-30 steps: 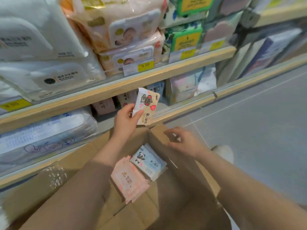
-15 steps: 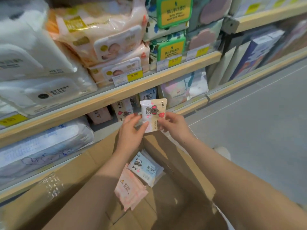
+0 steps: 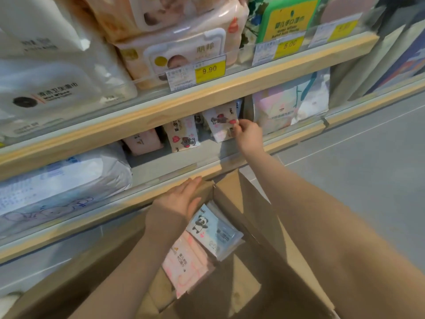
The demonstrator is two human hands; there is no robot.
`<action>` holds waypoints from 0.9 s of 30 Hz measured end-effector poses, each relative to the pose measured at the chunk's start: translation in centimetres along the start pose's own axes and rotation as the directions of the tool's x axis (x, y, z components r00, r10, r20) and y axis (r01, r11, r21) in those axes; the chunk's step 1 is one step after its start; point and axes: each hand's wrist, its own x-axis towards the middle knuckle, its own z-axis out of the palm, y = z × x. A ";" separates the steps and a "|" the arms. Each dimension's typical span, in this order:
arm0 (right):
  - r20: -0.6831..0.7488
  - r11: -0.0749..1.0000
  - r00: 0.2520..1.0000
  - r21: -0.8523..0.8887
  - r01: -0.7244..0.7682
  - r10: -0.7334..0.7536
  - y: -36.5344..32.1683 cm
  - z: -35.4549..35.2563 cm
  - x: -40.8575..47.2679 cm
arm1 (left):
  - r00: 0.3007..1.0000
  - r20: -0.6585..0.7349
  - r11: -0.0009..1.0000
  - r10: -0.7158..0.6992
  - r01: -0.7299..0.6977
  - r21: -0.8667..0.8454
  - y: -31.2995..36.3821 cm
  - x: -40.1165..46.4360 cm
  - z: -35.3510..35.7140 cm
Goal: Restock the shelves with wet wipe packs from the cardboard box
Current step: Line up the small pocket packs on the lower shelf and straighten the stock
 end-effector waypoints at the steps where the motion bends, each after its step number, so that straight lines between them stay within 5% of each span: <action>1: -0.022 1.000 0.999 0.000 -0.030 0.030 0.2 0.3 0.1 | 0.999 -0.033 1.000 0.027 -0.026 0.015 -0.2 0.0 0.3; 10: -0.080 0.995 0.995 -0.078 -0.067 0.061 -0.2 -0.4 -1.3 | 0.987 0.125 0.994 -0.098 0.090 0.070 0.6 0.7 -0.5; 27: 0.271 0.936 0.954 -0.285 0.208 -0.129 2.6 -7.3 -21.1 | 0.997 0.077 0.998 0.010 -0.005 -0.057 2.1 -10.6 -1.3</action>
